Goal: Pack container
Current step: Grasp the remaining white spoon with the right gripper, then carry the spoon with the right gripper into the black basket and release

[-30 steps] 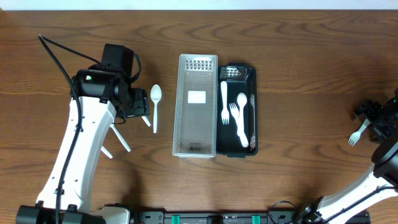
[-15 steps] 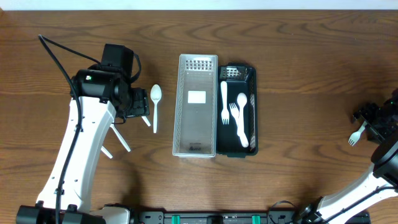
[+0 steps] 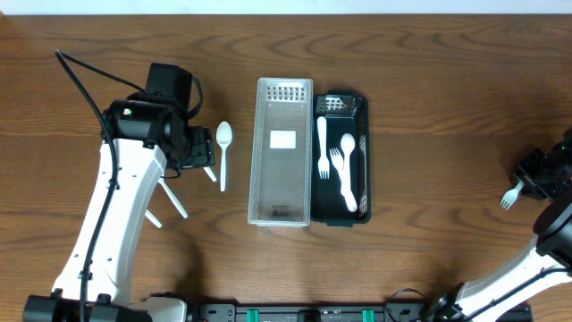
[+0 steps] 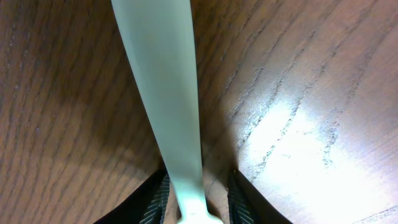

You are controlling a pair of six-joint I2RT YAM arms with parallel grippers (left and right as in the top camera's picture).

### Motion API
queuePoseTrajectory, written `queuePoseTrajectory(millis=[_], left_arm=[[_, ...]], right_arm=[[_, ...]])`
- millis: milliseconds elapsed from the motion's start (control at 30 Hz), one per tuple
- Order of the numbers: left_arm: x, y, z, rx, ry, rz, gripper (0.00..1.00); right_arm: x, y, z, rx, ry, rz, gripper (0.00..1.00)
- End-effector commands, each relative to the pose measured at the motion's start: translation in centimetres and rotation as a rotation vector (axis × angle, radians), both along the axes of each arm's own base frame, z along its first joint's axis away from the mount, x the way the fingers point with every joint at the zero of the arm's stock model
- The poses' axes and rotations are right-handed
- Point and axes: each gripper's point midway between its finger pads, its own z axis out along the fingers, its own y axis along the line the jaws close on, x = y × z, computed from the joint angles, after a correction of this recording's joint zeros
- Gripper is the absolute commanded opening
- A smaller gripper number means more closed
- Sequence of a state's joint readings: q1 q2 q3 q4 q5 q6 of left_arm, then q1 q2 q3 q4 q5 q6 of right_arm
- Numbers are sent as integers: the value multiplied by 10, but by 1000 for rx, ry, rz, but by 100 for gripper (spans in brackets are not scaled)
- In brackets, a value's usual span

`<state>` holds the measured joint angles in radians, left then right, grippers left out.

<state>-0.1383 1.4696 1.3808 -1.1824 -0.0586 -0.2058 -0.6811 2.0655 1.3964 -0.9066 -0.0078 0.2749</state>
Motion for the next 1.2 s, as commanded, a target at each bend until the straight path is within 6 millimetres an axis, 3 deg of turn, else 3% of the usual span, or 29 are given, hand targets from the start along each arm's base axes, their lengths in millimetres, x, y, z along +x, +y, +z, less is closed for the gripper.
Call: queuePoseTrajectory(millis=[0,100,267,433,600,733,833,967,1067,1167], left_arm=[[2,1,2,3,0,-2,77],[2,1,2,3,0,-2,77],[2,1,2,3,0,-2,77],[2,1,2,3,0,-2,77],[2,1,2,3,0,-2,77],[2,1,2,3,0,-2,77],[2,1,2,3,0,-2,77],[2,1,2,3,0,-2,77],[2,1,2,3,0,-2,77],[2,1,2,3,0,-2,77]], right_arm=[[-1,10,-7,35,0,10,33],[0,11,-7,36,-1,11,26],[3,13,-7,51,-17,12,25],[5,18,-7,55,-16,22,1],[9,28,-5,63,-6,40,1],[19,48,4,60,-8,103,1],[37,71,27,32,-49,182,1],[71,113,82,-38,-181,325,1],[96,163,139,-74,-334,450,1],[104,221,193,-92,-460,583,1]])
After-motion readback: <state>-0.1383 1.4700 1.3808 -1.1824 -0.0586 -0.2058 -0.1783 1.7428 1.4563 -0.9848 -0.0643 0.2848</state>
